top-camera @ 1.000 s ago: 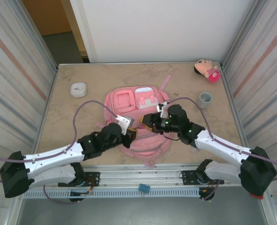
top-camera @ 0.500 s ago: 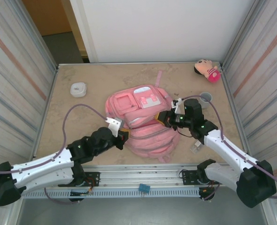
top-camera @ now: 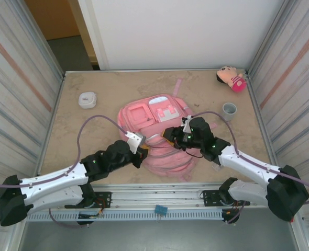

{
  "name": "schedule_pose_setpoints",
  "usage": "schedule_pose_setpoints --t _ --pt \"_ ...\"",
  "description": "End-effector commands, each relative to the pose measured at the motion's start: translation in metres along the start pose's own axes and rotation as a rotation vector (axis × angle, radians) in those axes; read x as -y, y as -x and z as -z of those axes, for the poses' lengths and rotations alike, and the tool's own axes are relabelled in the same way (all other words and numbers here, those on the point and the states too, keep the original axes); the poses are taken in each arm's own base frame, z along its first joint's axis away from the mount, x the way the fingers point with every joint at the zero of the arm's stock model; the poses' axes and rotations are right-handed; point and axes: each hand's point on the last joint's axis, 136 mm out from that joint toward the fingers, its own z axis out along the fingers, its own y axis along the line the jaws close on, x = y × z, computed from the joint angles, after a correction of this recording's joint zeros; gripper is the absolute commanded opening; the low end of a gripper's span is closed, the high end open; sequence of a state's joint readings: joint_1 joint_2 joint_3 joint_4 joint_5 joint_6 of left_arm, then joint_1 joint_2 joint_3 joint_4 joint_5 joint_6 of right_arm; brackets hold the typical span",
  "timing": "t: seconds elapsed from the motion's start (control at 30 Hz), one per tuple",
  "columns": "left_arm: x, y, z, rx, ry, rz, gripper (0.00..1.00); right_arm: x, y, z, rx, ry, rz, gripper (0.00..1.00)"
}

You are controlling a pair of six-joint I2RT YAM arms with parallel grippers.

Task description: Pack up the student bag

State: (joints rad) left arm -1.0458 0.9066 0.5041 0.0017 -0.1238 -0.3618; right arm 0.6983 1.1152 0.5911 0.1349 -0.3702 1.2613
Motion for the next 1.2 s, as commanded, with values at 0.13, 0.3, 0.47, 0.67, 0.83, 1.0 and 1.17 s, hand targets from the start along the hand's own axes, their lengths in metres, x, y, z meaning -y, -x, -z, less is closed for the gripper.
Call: schedule_pose_setpoints --t 0.13,0.3,0.47,0.67,0.83,1.0,1.17 --pt "-0.039 0.017 0.018 0.050 0.177 0.021 0.00 -0.021 0.016 0.018 -0.024 0.017 0.140 0.00" --pt "-0.084 0.005 0.021 0.028 0.296 0.090 0.02 -0.039 0.024 0.043 -0.093 0.062 0.198 0.00" --pt "-0.120 0.011 0.016 0.047 0.381 0.141 0.06 -0.063 0.020 0.051 -0.164 0.136 0.228 0.00" --pt "-0.130 0.029 0.013 0.059 0.415 0.133 0.30 -0.065 0.030 0.038 -0.109 0.129 0.206 0.00" --pt "-0.121 0.047 0.022 0.109 0.380 0.214 0.61 -0.054 0.051 0.010 0.043 0.081 0.159 0.00" --pt "-0.116 0.046 0.034 0.120 0.363 0.312 0.72 -0.055 0.058 -0.023 0.119 0.061 0.157 0.00" --pt "-0.123 0.042 0.048 0.149 0.404 0.357 0.73 -0.061 0.054 -0.064 0.127 0.067 0.157 0.00"
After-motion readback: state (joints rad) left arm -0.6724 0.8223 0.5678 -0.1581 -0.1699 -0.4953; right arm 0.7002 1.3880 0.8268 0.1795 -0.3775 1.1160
